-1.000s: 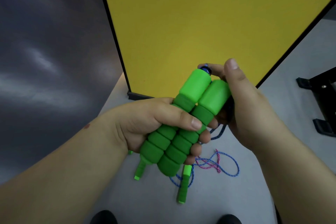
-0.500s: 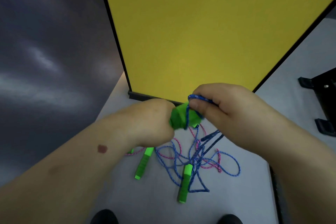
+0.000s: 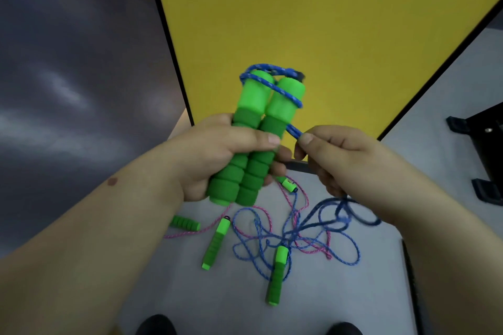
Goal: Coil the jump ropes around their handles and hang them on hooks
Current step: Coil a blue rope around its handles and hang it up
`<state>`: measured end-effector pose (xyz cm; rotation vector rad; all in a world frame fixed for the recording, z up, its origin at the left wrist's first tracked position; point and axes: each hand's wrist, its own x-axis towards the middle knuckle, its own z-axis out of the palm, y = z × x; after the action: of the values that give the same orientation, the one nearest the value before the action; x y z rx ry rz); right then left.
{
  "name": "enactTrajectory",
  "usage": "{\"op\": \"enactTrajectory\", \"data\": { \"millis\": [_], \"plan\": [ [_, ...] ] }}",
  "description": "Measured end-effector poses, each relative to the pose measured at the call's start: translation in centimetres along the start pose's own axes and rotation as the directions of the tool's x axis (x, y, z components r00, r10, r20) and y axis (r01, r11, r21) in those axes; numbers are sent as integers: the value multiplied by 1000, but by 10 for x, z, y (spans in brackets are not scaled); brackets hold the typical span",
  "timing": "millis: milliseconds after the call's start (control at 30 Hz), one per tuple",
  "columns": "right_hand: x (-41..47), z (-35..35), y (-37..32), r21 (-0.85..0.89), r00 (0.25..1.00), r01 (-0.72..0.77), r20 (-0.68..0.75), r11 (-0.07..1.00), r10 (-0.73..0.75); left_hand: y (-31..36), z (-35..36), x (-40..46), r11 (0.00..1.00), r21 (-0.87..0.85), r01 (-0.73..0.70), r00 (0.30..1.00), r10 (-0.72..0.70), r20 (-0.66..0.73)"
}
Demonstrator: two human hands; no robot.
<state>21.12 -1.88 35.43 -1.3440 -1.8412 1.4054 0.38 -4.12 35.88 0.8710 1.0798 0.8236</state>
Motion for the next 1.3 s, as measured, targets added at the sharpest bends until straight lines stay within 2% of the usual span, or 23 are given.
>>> {"op": "enactTrajectory", "data": {
  "millis": [67, 100, 167, 267, 333, 400, 433, 467, 500, 567, 600, 633, 700, 733, 767, 867, 967, 1067, 1100, 1200, 1233, 1300],
  "plan": [
    [-3, -5, -5, -32, 1000, 11, 8, 999, -11, -3, 1, 5, 991, 135, -18, 975, 47, -217],
    [-5, -8, -7, -23, 1000, 18, 23, 1000, -18, -6, 1, 8, 956, 292, 4, 952, 86, -293],
    [-9, -11, -12, -32, 997, 49, 56, 998, -47, -13, 0, 11, 792, 604, 93, 918, 166, -360],
    [-10, -11, -14, -181, 988, 152, 32, 972, -148, -15, 2, 7, 485, 859, 167, 927, 218, -304],
    [-8, -9, -13, -286, 973, 201, -50, 937, -224, -16, 3, 4, 321, 938, 129, 971, 151, -185],
    [-7, -7, -13, -280, 956, 213, -140, 936, -259, -15, 3, 1, 202, 978, 53, 997, 46, -64],
    [-7, -7, -12, -250, 951, 209, -172, 946, -255, -11, 1, -1, 197, 980, 21, 1000, -15, -18],
    [-7, -8, -12, -202, 951, 203, -191, 958, -241, -7, -1, -5, 237, 971, -3, 997, -77, 22],
    [-7, -9, -10, -158, 951, 208, -199, 965, -238, -3, -4, -8, 329, 944, -21, 987, -141, 71],
    [-6, -11, -7, -94, 953, 207, -204, 974, -223, 7, -9, -16, 640, 768, -12, 936, -263, 234],
    [-6, -10, -7, -59, 957, 207, -193, 977, -215, 10, -11, -20, 785, 620, 1, 903, -267, 337],
    [-4, -9, -6, -38, 960, 219, -172, 975, -222, 12, -12, -22, 883, 470, 2, 877, -227, 424],
    [-4, -5, -4, -62, 967, 215, -126, 975, -222, 10, -12, -21, 966, 254, -42, 863, -93, 497],
    [-4, -2, -4, -98, 973, 201, -95, 975, -210, 8, -11, -18, 981, 185, -66, 879, -31, 477],
    [-3, 0, -1, -155, 979, 180, -68, 971, -193, 6, -9, -15, 989, 127, -75, 910, 16, 414],
    [-2, 4, 1, -329, 995, 88, -8, 940, -96, 3, -2, -4, 997, 18, -78, 993, 76, 87],
    [-4, -1, -6, -350, 995, 73, -37, 934, -92, -2, -4, 5, 982, 174, -72, 972, 108, -207],
    [-10, -6, -16, -239, 995, 78, -48, 968, -92, -8, -4, 8, 926, 378, -14, 919, 161, -360],
    [-11, -7, -17, -207, 995, 88, -34, 974, -98, -10, -2, 8, 872, 489, 7, 897, 211, -388],
    [-14, -7, -20, -166, 992, 125, 6, 978, -126, -14, 1, 9, 619, 778, 112, 803, 404, -438],
    [-15, -6, -22, -152, 990, 142, 7, 978, -142, -14, 0, 7, 557, 819, 136, 793, 435, -427],
    [-16, -6, -25, -91, 983, 178, -26, 980, -181, -14, -2, 6, 453, 876, 168, 824, 423, -377]
  ]
}}
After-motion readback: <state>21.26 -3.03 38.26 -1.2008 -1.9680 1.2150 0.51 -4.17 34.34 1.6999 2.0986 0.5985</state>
